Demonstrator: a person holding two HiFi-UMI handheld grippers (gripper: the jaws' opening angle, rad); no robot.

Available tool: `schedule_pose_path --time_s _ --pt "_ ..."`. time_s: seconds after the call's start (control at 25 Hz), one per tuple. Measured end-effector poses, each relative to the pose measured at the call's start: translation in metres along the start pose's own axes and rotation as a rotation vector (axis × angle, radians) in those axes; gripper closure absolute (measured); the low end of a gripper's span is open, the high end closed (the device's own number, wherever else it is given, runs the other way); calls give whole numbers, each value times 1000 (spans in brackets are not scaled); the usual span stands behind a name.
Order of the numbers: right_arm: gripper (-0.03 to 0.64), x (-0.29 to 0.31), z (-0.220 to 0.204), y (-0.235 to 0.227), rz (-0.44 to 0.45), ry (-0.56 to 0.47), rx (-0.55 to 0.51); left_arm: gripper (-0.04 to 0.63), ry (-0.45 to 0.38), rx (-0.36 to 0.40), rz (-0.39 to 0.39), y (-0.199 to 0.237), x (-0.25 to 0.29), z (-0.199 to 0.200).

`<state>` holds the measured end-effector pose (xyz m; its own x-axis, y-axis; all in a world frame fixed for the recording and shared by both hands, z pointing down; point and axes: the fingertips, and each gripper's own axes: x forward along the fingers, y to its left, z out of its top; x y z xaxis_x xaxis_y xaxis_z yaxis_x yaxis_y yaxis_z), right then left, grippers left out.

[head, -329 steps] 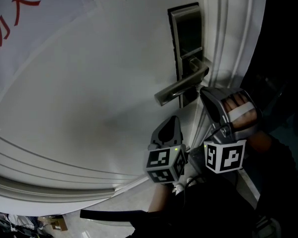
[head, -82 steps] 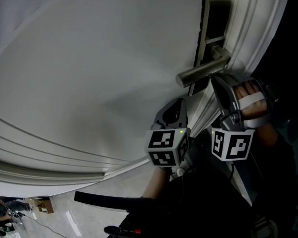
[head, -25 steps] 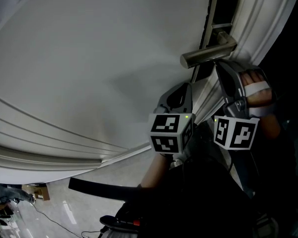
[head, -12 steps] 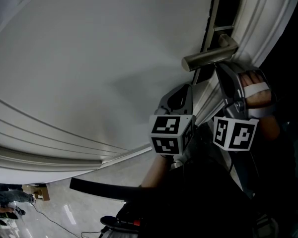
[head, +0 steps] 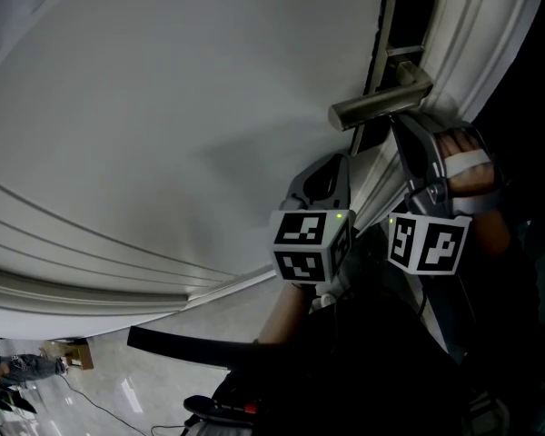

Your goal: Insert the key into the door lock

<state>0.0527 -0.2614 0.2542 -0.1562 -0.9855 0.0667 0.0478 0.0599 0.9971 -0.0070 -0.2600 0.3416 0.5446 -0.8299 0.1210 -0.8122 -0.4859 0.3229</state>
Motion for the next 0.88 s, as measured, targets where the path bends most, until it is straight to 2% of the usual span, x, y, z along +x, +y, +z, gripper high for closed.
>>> schedule_pose_path --time_s 0.28,0.64,0.88 --pt "603 0 0 0 -20 -4 17 595 -12 16 18 4 -4 0" --pt "604 -1 -1 1 -31 -16 27 595 -17 -5 27 3 -12 0" --pt "604 -13 -4 0 -38 -35 117 595 -33 0 47 4 -23 6"
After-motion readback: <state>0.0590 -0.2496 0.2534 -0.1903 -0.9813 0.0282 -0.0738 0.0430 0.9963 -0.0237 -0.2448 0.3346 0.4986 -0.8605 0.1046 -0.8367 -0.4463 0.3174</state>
